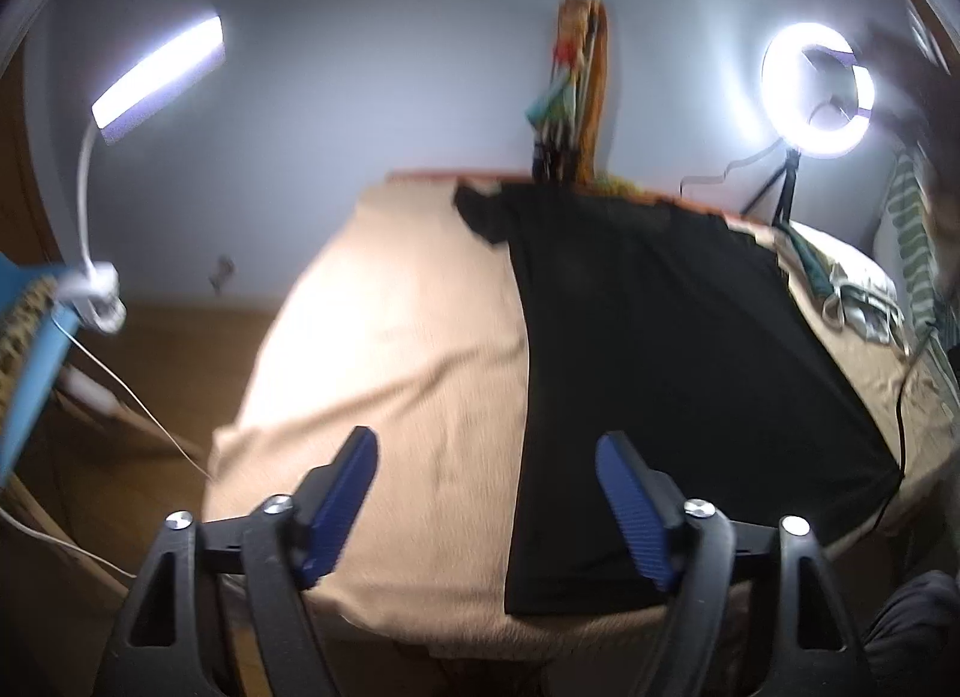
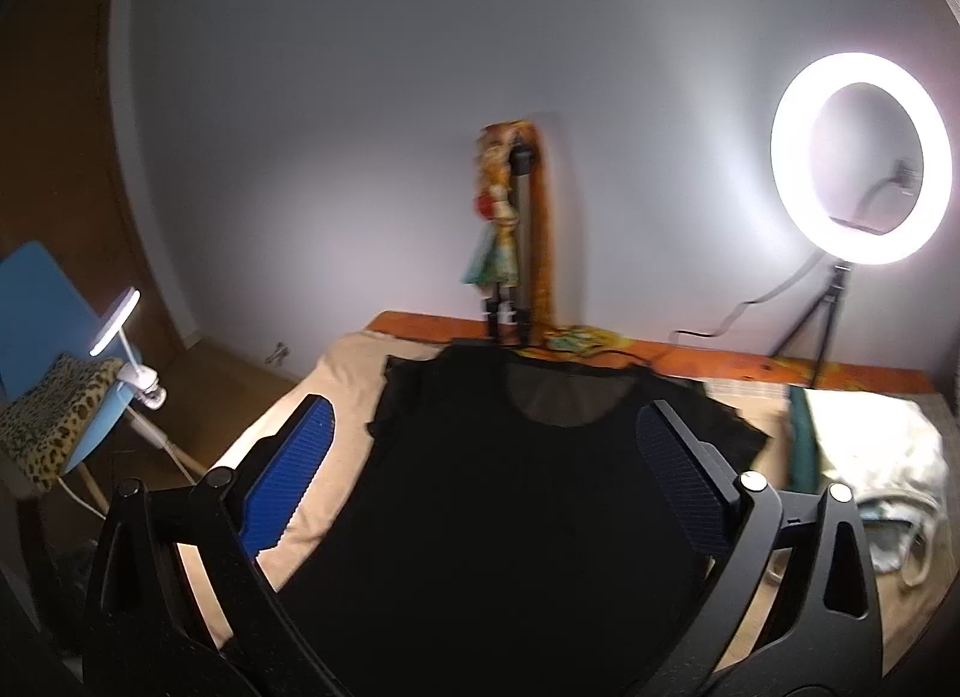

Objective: Fold small clothes

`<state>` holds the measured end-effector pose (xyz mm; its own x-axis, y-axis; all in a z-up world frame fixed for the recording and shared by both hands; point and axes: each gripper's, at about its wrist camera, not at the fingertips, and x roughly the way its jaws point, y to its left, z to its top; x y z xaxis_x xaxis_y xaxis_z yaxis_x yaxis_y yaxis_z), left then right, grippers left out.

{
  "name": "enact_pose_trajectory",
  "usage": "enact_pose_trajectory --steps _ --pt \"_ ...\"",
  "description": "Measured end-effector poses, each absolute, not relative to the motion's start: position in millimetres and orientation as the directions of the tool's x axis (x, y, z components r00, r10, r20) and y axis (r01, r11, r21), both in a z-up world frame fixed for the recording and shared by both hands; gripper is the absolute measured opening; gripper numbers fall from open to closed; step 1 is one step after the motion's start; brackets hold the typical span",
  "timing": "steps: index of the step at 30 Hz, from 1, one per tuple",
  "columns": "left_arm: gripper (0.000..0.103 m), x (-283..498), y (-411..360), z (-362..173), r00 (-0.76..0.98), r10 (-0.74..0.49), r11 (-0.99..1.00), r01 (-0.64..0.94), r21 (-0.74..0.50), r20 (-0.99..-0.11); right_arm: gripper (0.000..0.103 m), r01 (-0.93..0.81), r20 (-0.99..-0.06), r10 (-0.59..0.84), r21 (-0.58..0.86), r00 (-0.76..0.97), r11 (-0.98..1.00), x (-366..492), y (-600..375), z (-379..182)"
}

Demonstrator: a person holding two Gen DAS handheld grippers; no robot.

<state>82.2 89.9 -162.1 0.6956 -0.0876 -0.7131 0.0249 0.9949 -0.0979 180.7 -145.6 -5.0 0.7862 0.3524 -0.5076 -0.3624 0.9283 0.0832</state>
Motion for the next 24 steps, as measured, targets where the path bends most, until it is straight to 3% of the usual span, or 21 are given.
enact_pose_trajectory --steps 6,9,14,24 --pt "0.065 84.9 87.1 -209.4 0.616 -0.17 0.983 0.057 -0.172 -0.769 0.094 -0.429 -0.596 0.448 0.184 0.667 0.884 248.1 -82.2 -39.0" --pt "0.054 84.7 83.8 -227.7 0.58 -0.199 0.977 0.055 -0.206 -0.79 0.093 -0.432 -0.631 0.468 0.224 0.619 0.874 281.8 -55.0 -62.1" --pt "0.049 84.3 86.9 -238.6 0.58 -0.253 0.961 0.055 -0.272 -0.774 0.085 -0.423 -0.688 0.474 0.261 0.549 0.868 336.4 -10.6 -98.5" --pt "0.019 91.4 90.9 -241.6 0.592 -0.326 0.938 0.104 -0.331 -0.737 0.078 -0.412 -0.782 0.404 0.208 0.474 0.887 420.8 67.6 -182.7"
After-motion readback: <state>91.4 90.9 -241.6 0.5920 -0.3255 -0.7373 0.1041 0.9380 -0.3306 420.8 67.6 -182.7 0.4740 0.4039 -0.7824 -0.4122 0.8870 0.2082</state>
